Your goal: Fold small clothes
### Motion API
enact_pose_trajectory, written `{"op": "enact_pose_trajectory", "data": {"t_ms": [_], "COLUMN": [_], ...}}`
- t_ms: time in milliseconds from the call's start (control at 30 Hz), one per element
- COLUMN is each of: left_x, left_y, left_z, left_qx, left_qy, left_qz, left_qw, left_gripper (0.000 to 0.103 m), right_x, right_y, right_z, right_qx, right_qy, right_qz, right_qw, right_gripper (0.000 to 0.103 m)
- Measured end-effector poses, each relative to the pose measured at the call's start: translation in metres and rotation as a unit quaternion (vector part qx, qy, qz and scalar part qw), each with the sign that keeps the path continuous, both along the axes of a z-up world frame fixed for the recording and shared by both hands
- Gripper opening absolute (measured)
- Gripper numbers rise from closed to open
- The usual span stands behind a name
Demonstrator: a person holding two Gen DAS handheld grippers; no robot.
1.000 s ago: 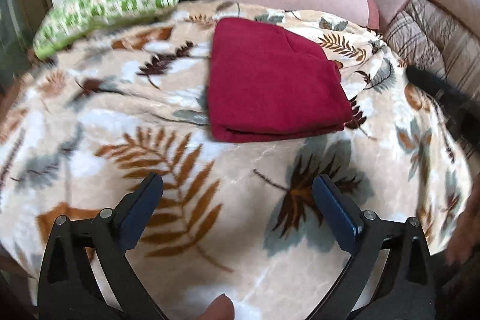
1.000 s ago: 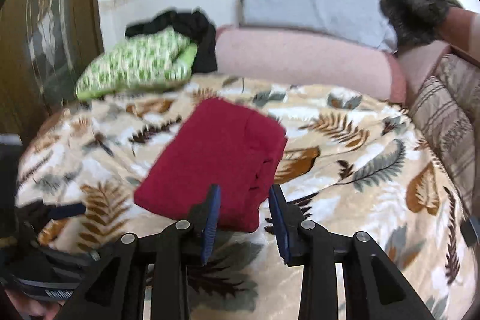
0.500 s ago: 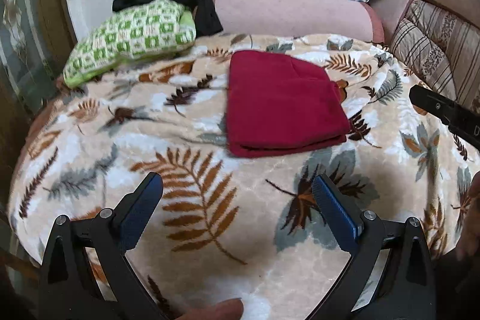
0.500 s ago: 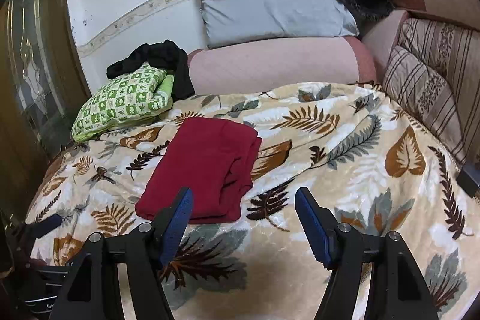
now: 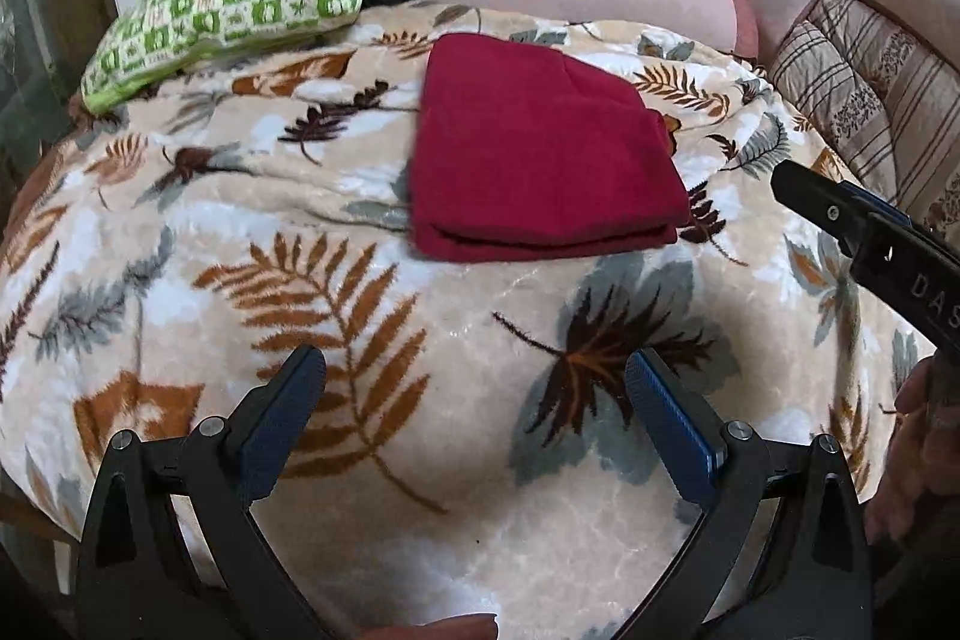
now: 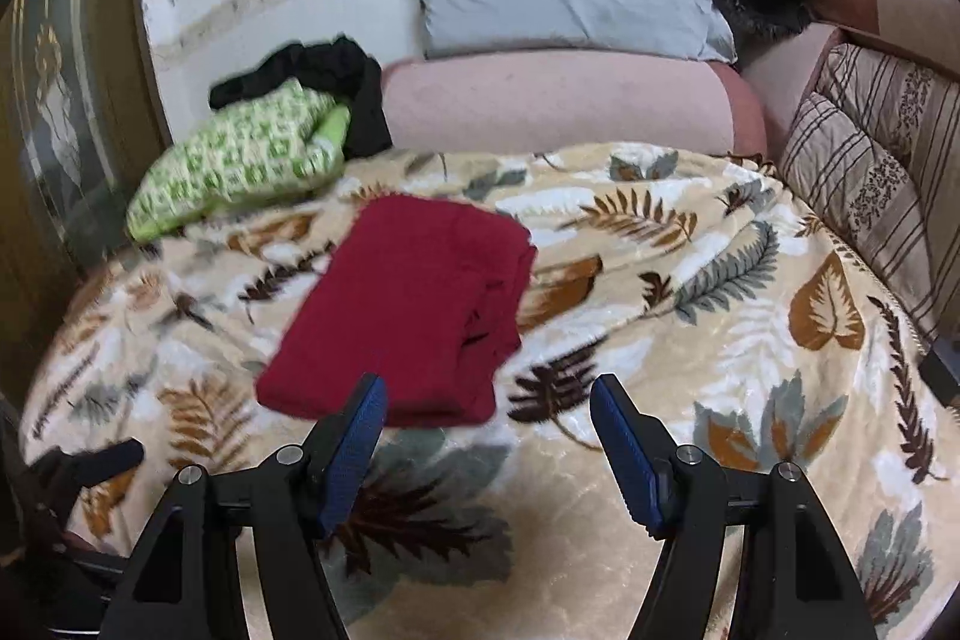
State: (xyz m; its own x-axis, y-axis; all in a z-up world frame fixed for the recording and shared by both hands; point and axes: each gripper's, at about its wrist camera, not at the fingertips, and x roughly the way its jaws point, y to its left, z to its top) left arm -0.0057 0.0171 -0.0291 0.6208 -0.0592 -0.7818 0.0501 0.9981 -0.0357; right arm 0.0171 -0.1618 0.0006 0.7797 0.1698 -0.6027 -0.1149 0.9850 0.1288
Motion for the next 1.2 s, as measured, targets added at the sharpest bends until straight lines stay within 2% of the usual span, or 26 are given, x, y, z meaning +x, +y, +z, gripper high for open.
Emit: {"op": "enact_pose_trajectory", "data": {"t_ms": [300, 467, 567, 900, 1200], "left_x": [0.004, 0.005, 0.007, 0.008, 0.000], "left_y": [-0.007, -0.015, -0.017, -0.019, -0.023], "left_z": [-0.018, -0.014, -0.017, -0.022, -0.016], "left_qx": [0.011, 0.012, 0.003, 0.008, 0.030], "left_qy": [0.024, 0.013, 0.018, 0.021, -0.011], "left_qz": [-0.010, -0.026, -0.028, -0.038, -0.041], "left_qw": [0.9996, 0.9995, 0.9994, 0.9990, 0.9986], "left_gripper": [0.100, 0.100, 0.100, 0.100, 0.101], "right_x": [0.004, 0.004, 0.005, 0.009, 0.012], "right_y": [-0.005, -0.011, -0.011, -0.006, -0.007], "right_z": [-0.011, -0.012, -0.013, -0.016, -0.015], "right_qx": [0.002, 0.006, 0.006, -0.006, -0.007], "right_qy": [0.008, 0.009, 0.012, 0.018, 0.018], "right_qz": [-0.009, -0.014, -0.014, -0.013, -0.015], "right_qw": [1.000, 1.000, 1.000, 1.000, 1.000], "right_gripper": [0.068, 0.068, 0.068, 0.068, 0.068]}}
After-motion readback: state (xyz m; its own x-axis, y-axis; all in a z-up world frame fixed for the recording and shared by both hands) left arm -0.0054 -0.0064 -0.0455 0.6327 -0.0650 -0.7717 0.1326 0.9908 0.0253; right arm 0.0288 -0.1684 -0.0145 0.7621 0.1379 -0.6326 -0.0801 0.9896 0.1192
